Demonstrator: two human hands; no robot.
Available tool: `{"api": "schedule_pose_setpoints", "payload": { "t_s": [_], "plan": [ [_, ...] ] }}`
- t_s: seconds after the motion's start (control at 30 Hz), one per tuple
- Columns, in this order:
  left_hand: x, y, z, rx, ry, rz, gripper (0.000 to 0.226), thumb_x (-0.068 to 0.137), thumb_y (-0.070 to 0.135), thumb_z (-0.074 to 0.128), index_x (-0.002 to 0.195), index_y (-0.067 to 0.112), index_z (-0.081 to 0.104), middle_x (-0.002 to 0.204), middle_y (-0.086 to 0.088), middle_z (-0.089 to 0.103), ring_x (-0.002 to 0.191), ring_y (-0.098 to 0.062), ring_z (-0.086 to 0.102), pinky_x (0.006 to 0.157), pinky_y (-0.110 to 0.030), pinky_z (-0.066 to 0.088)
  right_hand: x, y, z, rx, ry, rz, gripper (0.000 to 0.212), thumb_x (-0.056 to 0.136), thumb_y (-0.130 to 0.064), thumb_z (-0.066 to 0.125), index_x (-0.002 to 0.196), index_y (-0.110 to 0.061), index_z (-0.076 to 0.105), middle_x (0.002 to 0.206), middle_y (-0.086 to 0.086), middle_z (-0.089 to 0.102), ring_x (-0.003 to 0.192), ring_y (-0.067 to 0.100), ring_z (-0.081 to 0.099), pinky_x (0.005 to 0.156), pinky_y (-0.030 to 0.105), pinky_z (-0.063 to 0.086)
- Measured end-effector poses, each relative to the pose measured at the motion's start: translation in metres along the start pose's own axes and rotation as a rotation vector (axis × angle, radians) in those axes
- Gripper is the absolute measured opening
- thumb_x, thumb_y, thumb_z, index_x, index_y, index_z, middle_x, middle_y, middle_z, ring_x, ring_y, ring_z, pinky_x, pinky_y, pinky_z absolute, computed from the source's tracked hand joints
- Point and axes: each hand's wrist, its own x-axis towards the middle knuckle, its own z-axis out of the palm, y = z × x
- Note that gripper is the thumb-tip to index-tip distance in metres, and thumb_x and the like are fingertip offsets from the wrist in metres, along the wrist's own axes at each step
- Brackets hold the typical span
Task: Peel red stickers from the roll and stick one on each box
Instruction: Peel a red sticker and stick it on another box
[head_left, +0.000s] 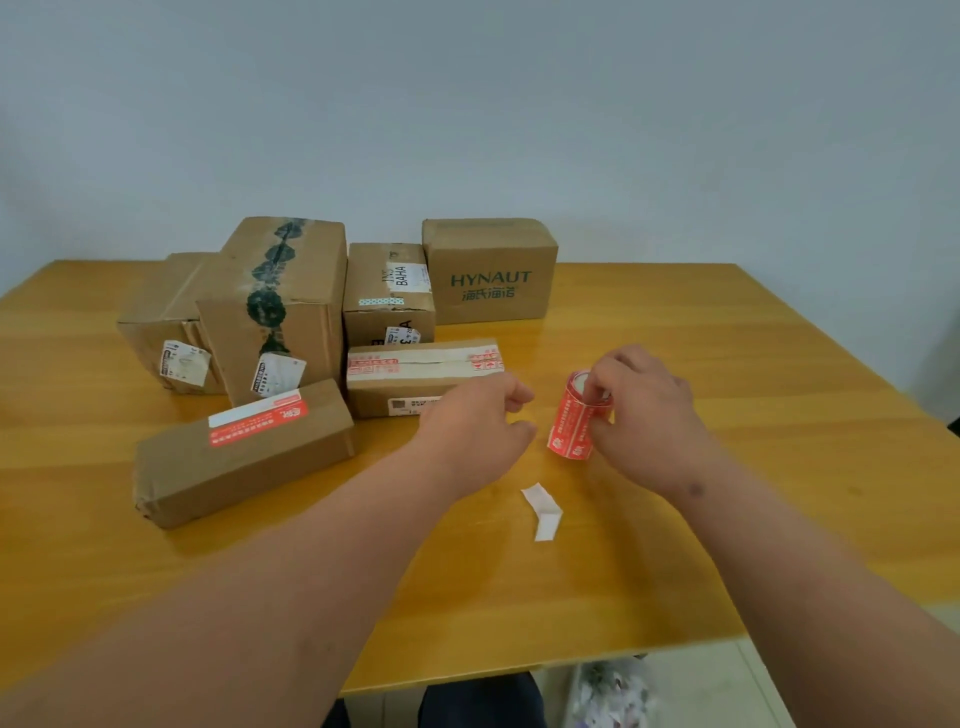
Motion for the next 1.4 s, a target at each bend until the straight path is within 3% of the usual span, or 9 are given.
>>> {"api": "schedule_pose_setpoints", "payload": {
  "t_s": [0.1, 0.23, 0.37, 0.57, 0.7, 0.87, 1.0, 1.3, 1.4],
  "plan": [
    [0.014, 0.010, 0.015, -0.050, -0.017, 0.005, 0.038, 0.088, 0.028, 0.066, 0.124, 0.026, 0.055, 0.116, 0.010, 0.063, 0.112, -0.015, 0.057, 0.102, -0.045, 0.042, 0.002, 0.001, 0.003, 0.052, 0.027, -0.047, 0.028, 0.077, -0.014, 0.065, 0.082, -0.034, 0.046, 0.107, -0.006, 0.049, 0.105, 0.019, 0.049, 0.088, 0.033, 0.025],
    [0.027, 0.016, 0.027, -0.076, 0.002, 0.008, 0.011, 0.084, 0.026, 0.068, 0.089, 0.028, 0.059, 0.079, 0.011, 0.064, 0.085, -0.014, 0.062, 0.090, -0.045, 0.048, 0.005, 0.004, 0.006, 0.096, 0.051, -0.105, 0.030, 0.076, -0.015, 0.065, 0.083, -0.033, 0.043, 0.109, -0.007, 0.048, 0.108, 0.017, 0.047, 0.089, 0.033, 0.024],
    [0.029, 0.015, 0.029, -0.098, 0.020, 0.028, 0.011, 0.084, 0.028, 0.071, 0.078, 0.025, 0.062, 0.063, 0.010, 0.053, 0.065, -0.011, 0.051, 0.079, -0.039, 0.047, 0.007, 0.009, 0.008, 0.118, 0.058, -0.131, 0.033, 0.073, -0.010, 0.065, 0.083, -0.032, 0.042, 0.109, -0.007, 0.046, 0.109, 0.016, 0.046, 0.090, 0.035, 0.026],
    [0.031, 0.013, 0.028, -0.159, -0.016, 0.005, 0.018, 0.076, 0.029, 0.076, 0.083, 0.024, 0.060, 0.081, 0.006, 0.067, 0.083, -0.017, 0.064, 0.085, -0.046, 0.053, 0.007, 0.015, 0.007, 0.104, 0.055, -0.136, 0.029, 0.073, -0.018, 0.070, 0.082, -0.031, 0.046, 0.112, -0.008, 0.044, 0.112, 0.018, 0.042, 0.087, 0.031, 0.020],
    [0.032, 0.017, 0.036, -0.196, -0.021, 0.006, 0.012, 0.073, 0.021, 0.069, 0.080, 0.023, 0.059, 0.072, 0.008, 0.065, 0.081, -0.021, 0.065, 0.087, -0.050, 0.051, 0.006, 0.017, 0.006, 0.074, 0.063, -0.119, 0.025, 0.070, -0.014, 0.069, 0.079, -0.027, 0.050, 0.112, -0.006, 0.044, 0.109, 0.020, 0.039, 0.084, 0.030, 0.019],
    [0.032, 0.023, 0.040, -0.209, -0.031, 0.000, 0.012, 0.082, 0.014, 0.068, 0.079, 0.025, 0.063, 0.066, 0.011, 0.057, 0.068, -0.014, 0.054, 0.081, -0.042, 0.053, 0.005, 0.023, 0.010, 0.127, 0.046, -0.128, 0.033, 0.071, -0.014, 0.070, 0.085, -0.029, 0.044, 0.111, -0.005, 0.046, 0.105, 0.021, 0.045, 0.086, 0.036, 0.031],
    [0.028, 0.024, 0.040, -0.230, -0.049, 0.013, 0.007, 0.087, 0.020, 0.065, 0.089, 0.022, 0.071, 0.058, 0.012, 0.050, 0.055, -0.008, 0.042, 0.066, -0.031, 0.038, 0.004, 0.023, 0.010, 0.181, 0.086, -0.131, 0.040, 0.069, -0.015, 0.074, 0.089, -0.025, 0.041, 0.110, 0.000, 0.046, 0.099, 0.024, 0.048, 0.085, 0.048, 0.042],
    [0.024, 0.022, 0.027, -0.251, -0.044, 0.021, 0.011, 0.093, 0.020, 0.062, 0.084, 0.018, 0.068, 0.067, 0.003, 0.056, 0.059, -0.010, 0.046, 0.057, -0.026, 0.039, -0.002, 0.023, 0.003, 0.164, 0.143, -0.202, 0.024, 0.070, -0.040, 0.063, 0.082, -0.021, 0.057, 0.105, -0.003, 0.049, 0.100, 0.025, 0.048, 0.083, 0.046, 0.043],
    [0.020, 0.018, 0.016, -0.231, -0.068, 0.032, 0.013, 0.094, 0.023, 0.061, 0.082, 0.024, 0.067, 0.074, 0.000, 0.061, 0.060, -0.008, 0.047, 0.056, -0.023, 0.041, 0.000, 0.021, 0.000, 0.177, 0.130, -0.188, 0.014, 0.072, -0.024, 0.075, 0.080, -0.019, 0.064, 0.104, -0.005, 0.051, 0.104, 0.024, 0.046, 0.087, 0.050, 0.041]
  ]
}}
